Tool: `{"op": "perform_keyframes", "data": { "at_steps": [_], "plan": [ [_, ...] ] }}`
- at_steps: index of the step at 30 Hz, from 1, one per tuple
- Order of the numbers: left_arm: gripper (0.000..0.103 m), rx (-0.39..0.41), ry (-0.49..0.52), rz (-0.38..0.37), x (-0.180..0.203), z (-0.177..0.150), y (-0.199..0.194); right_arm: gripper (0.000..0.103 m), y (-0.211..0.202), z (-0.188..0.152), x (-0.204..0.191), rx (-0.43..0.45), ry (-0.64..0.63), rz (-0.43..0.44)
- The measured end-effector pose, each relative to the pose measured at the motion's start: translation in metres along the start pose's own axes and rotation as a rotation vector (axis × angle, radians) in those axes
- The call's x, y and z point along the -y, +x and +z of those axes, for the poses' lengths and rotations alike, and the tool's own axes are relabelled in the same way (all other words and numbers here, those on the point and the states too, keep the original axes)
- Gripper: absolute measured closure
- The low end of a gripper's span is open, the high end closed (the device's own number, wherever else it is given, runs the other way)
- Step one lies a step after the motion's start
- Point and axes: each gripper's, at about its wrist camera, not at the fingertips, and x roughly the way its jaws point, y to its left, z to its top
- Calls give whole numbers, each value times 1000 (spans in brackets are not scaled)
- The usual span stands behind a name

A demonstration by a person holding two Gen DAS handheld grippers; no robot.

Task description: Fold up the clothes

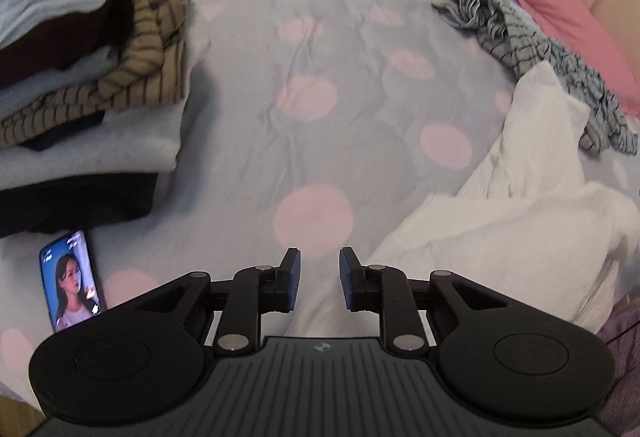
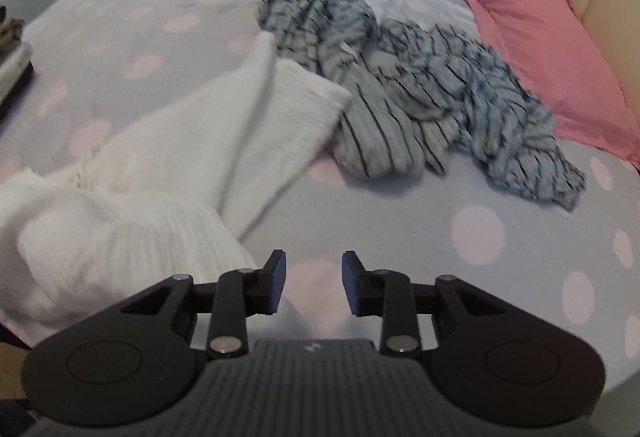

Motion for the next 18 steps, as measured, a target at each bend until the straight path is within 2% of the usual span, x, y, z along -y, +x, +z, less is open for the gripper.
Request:
{"op": "perform_keyframes", "data": {
  "at_steps": [3,7,12,16,18],
  "plan": [
    [82,8,46,-34,13,12,15,68,15,13,-8,20,4,65],
    [67,-18,81,-84,28,20,44,62,36,27,-20,23,-5,118],
    [59,-33,150,-116,44,15,74,55,59,39,-29,39,-27,174],
    [59,-84,194,-136,51,7,92,53,75,42,-33,26,-34,247],
    [59,-107,182,-159,51,5,95,53,80,42,-36,16,-63,270]
  ]
}}
